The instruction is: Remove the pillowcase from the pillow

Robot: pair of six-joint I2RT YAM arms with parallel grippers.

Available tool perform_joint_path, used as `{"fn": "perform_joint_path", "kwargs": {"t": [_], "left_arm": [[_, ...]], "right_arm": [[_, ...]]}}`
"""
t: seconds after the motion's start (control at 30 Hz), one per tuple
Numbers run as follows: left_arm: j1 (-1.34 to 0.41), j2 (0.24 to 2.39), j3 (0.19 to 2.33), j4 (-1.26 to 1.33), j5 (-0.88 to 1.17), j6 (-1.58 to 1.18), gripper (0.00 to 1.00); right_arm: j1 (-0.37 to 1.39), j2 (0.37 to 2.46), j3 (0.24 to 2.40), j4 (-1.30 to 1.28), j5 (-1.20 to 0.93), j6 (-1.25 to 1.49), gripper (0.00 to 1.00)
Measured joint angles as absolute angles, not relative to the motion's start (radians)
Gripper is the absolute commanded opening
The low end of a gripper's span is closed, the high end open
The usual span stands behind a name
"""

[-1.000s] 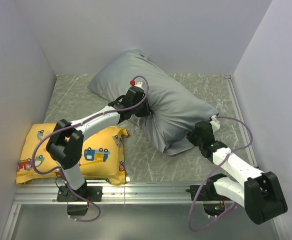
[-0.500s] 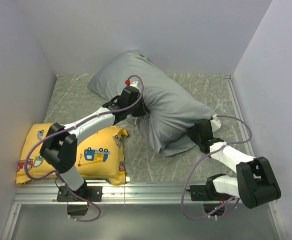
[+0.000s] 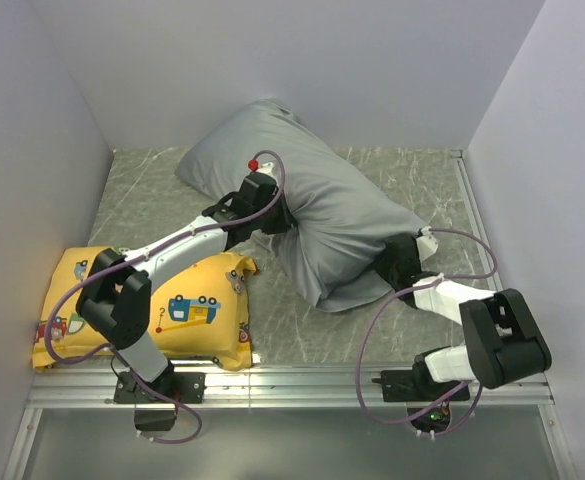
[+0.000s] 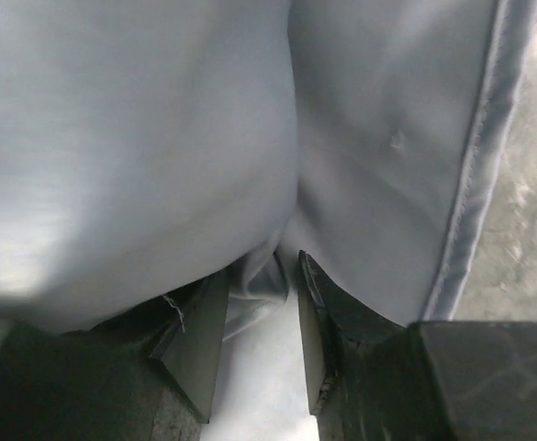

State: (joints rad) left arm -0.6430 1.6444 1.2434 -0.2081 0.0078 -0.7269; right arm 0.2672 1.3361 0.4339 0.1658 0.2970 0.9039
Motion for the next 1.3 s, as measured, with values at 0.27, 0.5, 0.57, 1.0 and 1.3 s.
{"fn": "perform_joint_path", "kwargs": {"t": [0.27,0.5,0.57,1.0,1.3], "left_arm": [[-0.643,1.632,1.243,-0.212,0.007,-0.727,0.00],[-0.643,1.631,1.243,-0.216,0.006,-0.723,0.02],[-0.643,1.632,1.243,-0.216,0.007,-0.722,0.02],[-0.640,1.671,1.252,-0.208,0.027,-0.645,0.38],[-0.781,1.582,1.311,-0.300,-0.098,-0.505,0.72]], "right_arm": [[0.268,1.368,0.436,0.207,0.295,0.924,0.00],[0.274,1.229,0.440,0.125,0.288,0.909,0.00],[0.275,1.077,0.437,0.077,0.271,0.895,0.00],[0.279,0.732,0.681,-0.146,0.058,0.772,0.00],[0.285,0.801,0.743,-0.128,-0.039,0.733,0.00]]}}
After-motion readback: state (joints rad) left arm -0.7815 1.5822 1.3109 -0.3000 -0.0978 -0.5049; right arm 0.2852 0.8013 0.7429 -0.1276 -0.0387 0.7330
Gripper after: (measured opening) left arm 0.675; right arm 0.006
